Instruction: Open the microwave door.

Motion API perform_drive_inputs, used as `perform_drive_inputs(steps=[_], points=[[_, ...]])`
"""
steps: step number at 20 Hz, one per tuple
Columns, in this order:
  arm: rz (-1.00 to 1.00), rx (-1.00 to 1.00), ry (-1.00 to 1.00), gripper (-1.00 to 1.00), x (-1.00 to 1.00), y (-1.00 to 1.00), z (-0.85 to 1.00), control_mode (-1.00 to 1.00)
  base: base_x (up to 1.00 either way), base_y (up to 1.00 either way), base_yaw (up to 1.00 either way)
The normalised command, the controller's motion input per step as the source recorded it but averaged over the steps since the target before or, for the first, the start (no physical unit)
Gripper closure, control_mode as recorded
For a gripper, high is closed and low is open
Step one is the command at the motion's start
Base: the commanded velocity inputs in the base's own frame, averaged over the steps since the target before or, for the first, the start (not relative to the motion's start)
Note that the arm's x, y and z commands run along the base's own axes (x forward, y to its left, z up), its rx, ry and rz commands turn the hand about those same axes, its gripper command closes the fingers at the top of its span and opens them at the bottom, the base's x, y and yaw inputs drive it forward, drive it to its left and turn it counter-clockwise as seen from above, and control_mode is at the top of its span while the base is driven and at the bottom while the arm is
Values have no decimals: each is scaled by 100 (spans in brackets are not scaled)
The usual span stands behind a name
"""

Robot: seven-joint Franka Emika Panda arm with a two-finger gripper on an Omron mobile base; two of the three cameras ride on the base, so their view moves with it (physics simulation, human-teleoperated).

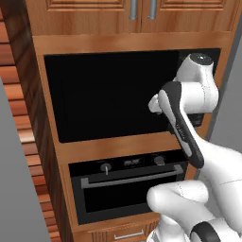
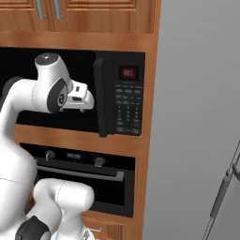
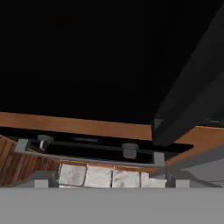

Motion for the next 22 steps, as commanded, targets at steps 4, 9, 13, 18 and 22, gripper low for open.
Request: perform_drive_inputs(steps=[4,9,13,18,22], points=[[-8,0,-46,-100,-96,-58,26,-100,0,0,0],[-4,0,-51,-100,-30,-64,1,-100,0,0,0],[3,0,-54,-100,0,-30,0,-100,0,0,0],[11,0,-52,-100,23,-23,0,-100,0,0,0],[1,0,-19,-100,57,0,0,-100,0,0,0]])
